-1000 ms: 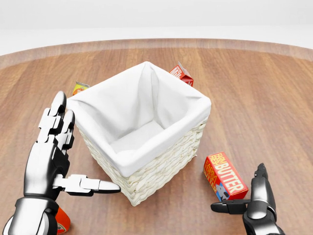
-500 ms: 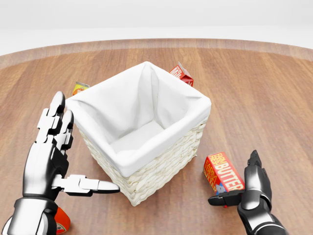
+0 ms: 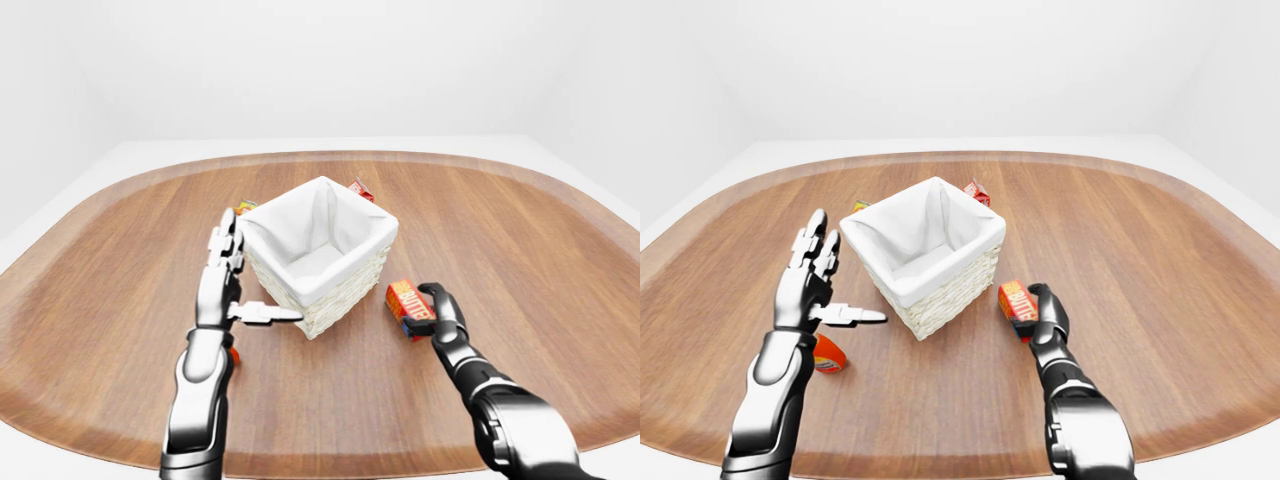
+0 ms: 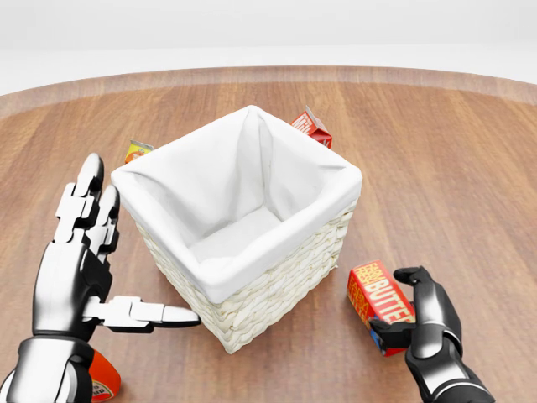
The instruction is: Pick up the butter and put it in the basket.
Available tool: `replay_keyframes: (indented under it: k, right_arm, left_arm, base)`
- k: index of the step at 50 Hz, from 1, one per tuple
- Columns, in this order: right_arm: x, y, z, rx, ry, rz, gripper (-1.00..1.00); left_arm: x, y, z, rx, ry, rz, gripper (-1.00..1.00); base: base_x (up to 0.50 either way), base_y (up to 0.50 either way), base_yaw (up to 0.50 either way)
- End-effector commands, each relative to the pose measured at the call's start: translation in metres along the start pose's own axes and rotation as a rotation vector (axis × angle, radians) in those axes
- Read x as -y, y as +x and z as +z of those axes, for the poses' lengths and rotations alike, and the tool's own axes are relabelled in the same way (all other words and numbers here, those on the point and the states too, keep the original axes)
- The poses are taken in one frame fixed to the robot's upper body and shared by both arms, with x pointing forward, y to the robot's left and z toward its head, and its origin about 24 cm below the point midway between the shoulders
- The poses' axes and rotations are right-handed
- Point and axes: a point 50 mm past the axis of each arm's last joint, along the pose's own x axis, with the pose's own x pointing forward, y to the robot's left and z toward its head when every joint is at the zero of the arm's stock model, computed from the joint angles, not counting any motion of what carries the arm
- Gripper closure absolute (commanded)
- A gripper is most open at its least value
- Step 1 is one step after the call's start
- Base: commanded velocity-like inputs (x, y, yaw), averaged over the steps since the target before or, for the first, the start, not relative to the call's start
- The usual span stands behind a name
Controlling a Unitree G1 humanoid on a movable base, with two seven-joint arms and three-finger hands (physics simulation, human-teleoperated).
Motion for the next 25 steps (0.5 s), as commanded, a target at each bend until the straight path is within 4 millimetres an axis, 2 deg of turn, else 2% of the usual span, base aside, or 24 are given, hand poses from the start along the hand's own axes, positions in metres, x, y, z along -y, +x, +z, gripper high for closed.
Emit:
replay_keyframes:
  k: [1,2,4,25]
  right_arm:
    - [-0.0052,-0.0033,-0.0117,-0.031,-0.009,0.043,0.55]
    - [-0.0052,-0.0034,-0.0123,-0.032,-0.009,0.044,0.73]
    - [-0.0053,-0.0035,-0.0128,-0.034,-0.008,0.046,0.98]
    - [0.0016,-0.0016,-0.0167,-0.051,0.026,0.042,1.0]
  left_arm:
    - [-0.0021,0.0002,0.0039,0.017,-0.002,0.008,-1.0]
    - [-0.0022,0.0001,0.0046,0.02,-0.001,0.008,-1.0]
    - [-0.0027,0.0001,0.0078,0.034,-0.001,0.01,-1.0]
    - [-0.0038,-0.0003,0.0123,0.053,0.001,0.013,-1.0]
  base:
    - [0.0,0.0,0.0]
    - [0.0,0.0,0.0]
    - [0.0,0.0,0.0]
    - [0.0,0.0,0.0]
